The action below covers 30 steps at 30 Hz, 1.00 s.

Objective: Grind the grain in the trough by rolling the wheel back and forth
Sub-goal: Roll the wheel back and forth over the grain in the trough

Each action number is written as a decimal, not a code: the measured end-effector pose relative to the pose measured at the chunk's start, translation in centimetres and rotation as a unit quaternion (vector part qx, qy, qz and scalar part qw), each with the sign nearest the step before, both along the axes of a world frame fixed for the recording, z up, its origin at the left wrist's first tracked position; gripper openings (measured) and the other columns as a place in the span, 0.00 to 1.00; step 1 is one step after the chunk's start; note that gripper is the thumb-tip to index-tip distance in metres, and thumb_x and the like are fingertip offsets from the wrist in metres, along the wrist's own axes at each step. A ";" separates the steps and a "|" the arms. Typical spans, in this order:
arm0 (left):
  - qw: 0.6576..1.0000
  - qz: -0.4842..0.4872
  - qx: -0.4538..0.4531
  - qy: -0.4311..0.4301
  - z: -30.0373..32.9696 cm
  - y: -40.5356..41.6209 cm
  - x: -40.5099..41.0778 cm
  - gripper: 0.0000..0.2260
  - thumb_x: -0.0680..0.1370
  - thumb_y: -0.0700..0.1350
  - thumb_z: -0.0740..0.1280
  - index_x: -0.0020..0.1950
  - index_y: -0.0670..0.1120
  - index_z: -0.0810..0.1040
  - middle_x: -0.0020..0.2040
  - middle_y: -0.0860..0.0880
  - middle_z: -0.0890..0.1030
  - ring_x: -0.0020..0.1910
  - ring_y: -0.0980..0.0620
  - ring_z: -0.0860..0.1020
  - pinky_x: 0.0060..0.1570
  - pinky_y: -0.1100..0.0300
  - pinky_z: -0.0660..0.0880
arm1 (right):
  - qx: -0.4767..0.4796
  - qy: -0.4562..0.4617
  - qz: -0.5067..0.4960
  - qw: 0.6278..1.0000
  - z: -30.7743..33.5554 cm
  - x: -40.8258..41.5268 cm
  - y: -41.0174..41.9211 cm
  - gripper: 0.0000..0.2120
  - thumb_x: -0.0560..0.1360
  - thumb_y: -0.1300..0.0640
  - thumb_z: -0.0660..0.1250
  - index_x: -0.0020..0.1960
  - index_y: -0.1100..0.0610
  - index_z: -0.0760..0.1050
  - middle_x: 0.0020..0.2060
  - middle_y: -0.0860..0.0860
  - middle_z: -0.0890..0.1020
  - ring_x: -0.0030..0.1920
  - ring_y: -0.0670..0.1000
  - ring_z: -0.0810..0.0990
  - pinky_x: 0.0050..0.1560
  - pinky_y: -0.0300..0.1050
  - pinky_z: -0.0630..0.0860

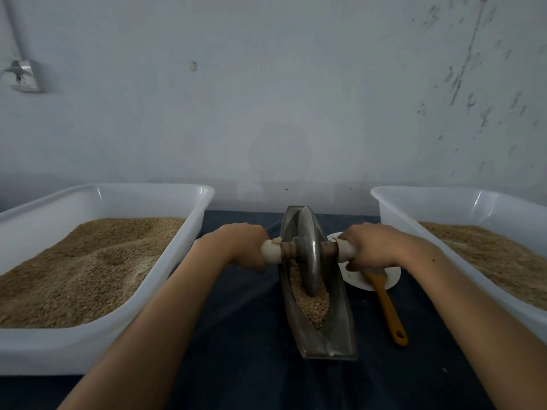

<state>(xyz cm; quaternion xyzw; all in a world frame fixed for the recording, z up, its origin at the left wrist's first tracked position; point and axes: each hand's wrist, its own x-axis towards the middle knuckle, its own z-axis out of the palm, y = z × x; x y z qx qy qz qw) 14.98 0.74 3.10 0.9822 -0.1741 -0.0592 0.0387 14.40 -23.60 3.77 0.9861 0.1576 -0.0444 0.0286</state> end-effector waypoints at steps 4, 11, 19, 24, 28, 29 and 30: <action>1.000 0.009 0.012 -0.021 -0.2 -0.3 0.1 0.11 0.70 0.49 0.72 0.49 0.53 0.74 0.40 0.53 0.75 0.40 0.53 0.75 0.42 0.58 0.70 | 0.007 0.002 0.002 1.000 -0.2 0.2 -0.2 0.11 0.72 0.54 0.71 0.41 0.43 0.69 0.42 0.46 0.79 0.44 0.48 0.78 0.39 0.41 0.72; 0.979 0.032 0.042 -0.196 -1.4 -0.6 0.5 0.08 0.73 0.51 0.68 0.49 0.51 0.74 0.45 0.51 0.79 0.42 0.51 0.74 0.41 0.56 0.67 | 0.028 -0.197 0.002 0.980 -2.2 0.4 0.1 0.06 0.76 0.54 0.63 0.43 0.47 0.66 0.39 0.45 0.75 0.41 0.49 0.74 0.41 0.45 0.68; 0.984 0.033 0.045 -0.168 -1.2 -0.5 0.3 0.10 0.73 0.51 0.69 0.51 0.50 0.75 0.45 0.51 0.78 0.43 0.51 0.75 0.43 0.57 0.69 | 0.003 -0.166 -0.007 0.986 -1.8 0.4 0.2 0.06 0.75 0.54 0.64 0.44 0.47 0.68 0.43 0.47 0.78 0.43 0.50 0.76 0.42 0.45 0.71; 0.991 0.024 0.069 -0.115 -0.3 -0.8 -0.1 0.12 0.70 0.52 0.70 0.51 0.52 0.77 0.39 0.53 0.76 0.41 0.51 0.75 0.41 0.57 0.68 | 0.005 -0.003 -0.030 1.000 -0.5 0.3 -0.2 0.10 0.71 0.54 0.71 0.44 0.45 0.70 0.44 0.48 0.80 0.45 0.49 0.79 0.44 0.45 0.76; 0.993 0.022 0.070 -0.091 0.0 -0.8 0.0 0.13 0.70 0.53 0.70 0.52 0.52 0.77 0.37 0.54 0.75 0.40 0.52 0.75 0.40 0.57 0.68 | 0.027 0.032 -0.025 0.999 -0.3 0.3 -0.3 0.11 0.71 0.55 0.72 0.41 0.44 0.70 0.43 0.48 0.80 0.44 0.47 0.79 0.40 0.40 0.73; 0.993 0.024 0.066 -0.090 -0.1 -0.8 0.1 0.13 0.70 0.53 0.71 0.52 0.53 0.77 0.37 0.54 0.75 0.40 0.52 0.75 0.41 0.57 0.68 | 0.026 0.031 -0.025 0.999 -0.3 0.3 -0.3 0.11 0.71 0.55 0.72 0.41 0.45 0.70 0.44 0.48 0.80 0.45 0.48 0.79 0.40 0.41 0.73; 0.994 0.027 0.062 -0.090 -0.2 -0.7 0.1 0.13 0.70 0.53 0.71 0.52 0.52 0.77 0.38 0.54 0.75 0.40 0.52 0.75 0.41 0.57 0.69 | 0.024 0.028 -0.024 0.999 -0.2 0.3 -0.3 0.11 0.71 0.55 0.72 0.42 0.45 0.70 0.44 0.49 0.80 0.45 0.48 0.79 0.41 0.41 0.74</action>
